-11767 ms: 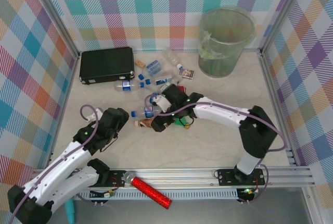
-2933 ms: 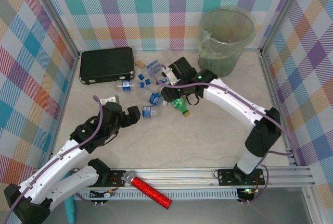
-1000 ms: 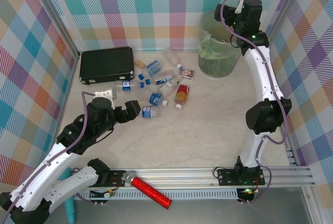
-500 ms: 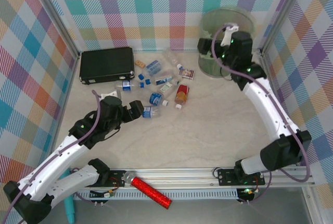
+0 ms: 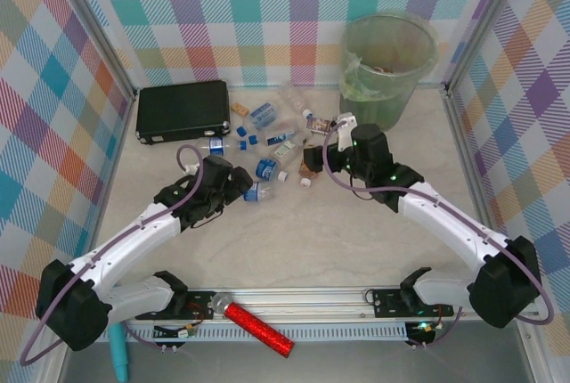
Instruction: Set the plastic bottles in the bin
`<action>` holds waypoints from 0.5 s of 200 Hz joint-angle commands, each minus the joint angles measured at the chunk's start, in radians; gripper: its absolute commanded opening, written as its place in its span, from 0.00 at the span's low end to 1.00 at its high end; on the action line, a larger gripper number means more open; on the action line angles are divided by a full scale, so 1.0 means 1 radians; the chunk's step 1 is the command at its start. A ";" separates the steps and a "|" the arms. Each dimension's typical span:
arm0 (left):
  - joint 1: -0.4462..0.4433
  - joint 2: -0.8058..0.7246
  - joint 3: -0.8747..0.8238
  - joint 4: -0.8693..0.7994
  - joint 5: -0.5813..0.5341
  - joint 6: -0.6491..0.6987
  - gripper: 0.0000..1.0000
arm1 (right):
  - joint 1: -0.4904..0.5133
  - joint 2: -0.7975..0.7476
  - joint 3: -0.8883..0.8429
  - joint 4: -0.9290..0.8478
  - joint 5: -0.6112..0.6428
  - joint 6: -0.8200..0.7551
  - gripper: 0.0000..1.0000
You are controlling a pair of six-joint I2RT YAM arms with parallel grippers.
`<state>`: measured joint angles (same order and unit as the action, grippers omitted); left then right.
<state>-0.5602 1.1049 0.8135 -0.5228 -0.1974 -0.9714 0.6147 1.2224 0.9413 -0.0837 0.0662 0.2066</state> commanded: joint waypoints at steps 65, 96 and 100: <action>0.067 -0.141 -0.055 -0.118 -0.156 -0.034 1.00 | 0.190 0.181 0.090 -0.028 -0.076 -0.096 0.99; 0.083 -0.256 -0.074 -0.204 -0.209 -0.042 1.00 | 0.240 0.335 0.231 -0.124 -0.121 -0.142 0.99; 0.084 -0.271 -0.076 -0.214 -0.213 -0.042 1.00 | 0.244 0.355 0.251 -0.135 -0.129 -0.147 0.99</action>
<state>-0.4911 0.9092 0.7593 -0.6304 -0.3328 -0.9962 0.8299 1.4918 1.0840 -0.1429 -0.0044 0.1219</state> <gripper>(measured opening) 0.996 0.990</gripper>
